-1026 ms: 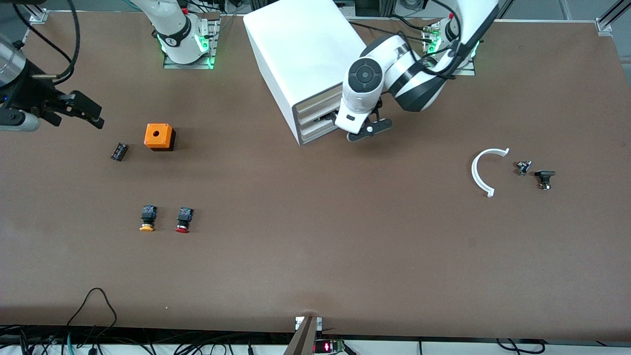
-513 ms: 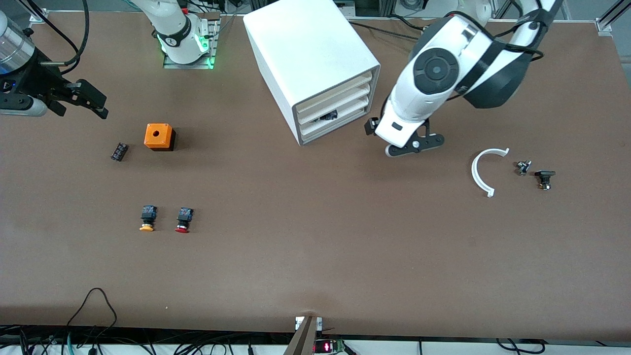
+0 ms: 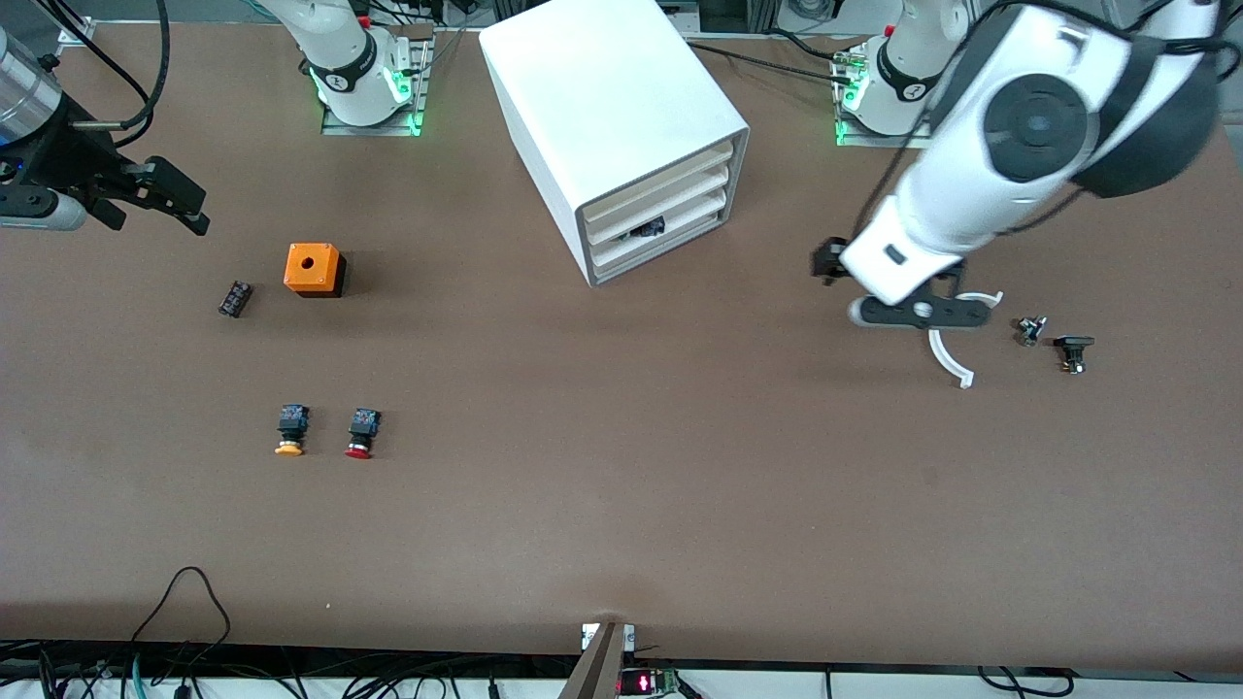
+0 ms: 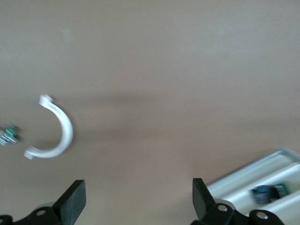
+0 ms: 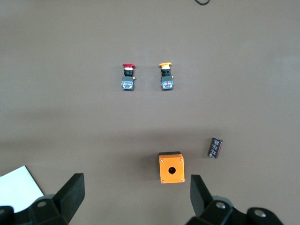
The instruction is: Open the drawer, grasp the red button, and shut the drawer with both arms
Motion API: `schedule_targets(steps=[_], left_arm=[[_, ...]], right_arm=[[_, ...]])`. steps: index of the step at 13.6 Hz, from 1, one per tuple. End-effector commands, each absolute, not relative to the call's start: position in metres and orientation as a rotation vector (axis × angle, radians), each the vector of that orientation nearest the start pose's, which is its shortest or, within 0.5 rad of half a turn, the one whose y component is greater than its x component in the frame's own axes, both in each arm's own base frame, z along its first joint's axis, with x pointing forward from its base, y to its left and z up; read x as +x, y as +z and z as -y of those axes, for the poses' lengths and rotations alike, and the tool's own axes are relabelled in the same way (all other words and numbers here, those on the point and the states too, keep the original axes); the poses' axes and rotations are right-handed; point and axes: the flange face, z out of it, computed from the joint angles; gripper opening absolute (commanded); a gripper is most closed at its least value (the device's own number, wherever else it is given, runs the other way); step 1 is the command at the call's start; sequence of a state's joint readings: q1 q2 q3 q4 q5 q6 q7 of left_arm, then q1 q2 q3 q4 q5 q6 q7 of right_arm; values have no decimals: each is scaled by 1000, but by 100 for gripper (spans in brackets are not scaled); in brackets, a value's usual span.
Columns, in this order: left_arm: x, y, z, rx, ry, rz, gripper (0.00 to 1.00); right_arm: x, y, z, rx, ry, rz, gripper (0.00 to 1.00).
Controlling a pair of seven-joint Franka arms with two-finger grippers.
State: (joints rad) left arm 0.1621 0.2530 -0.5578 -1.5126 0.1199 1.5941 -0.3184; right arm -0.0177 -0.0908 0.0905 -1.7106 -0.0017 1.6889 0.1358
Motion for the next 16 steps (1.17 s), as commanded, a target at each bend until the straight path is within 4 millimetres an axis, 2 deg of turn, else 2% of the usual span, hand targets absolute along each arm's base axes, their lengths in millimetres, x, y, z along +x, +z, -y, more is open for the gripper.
schedule_targets(steps=[1,2,4,7,8,10,12,16], left_arm=[[583,544,143,-3107,189,-309,100],[586,546,119,-3125,173,-355,100],[585,555,82,-3127,67,-474,100],[572,573,53,-3122,-65,-403,100],[566,585,53,-3112,-94,-406,100],[553,592,56,-3106,-91,-381,100],[551,591,52,-3131,-84,-239,100],[551,590,50,-3125,4,-234,100]], right_arm=[[539,622,-43,-3137,-67,-30,100],[539,623,-42,-3136,-67,35,100],[538,624,-42,-3133,-69,35,100],[539,625,-43,-3132,-78,35,100],[539,627,-44,-3129,-80,37,100],[539,627,-43,-3131,-80,33,100],[539,627,-44,-3134,-81,35,100],[539,627,-44,-3134,-81,35,100]])
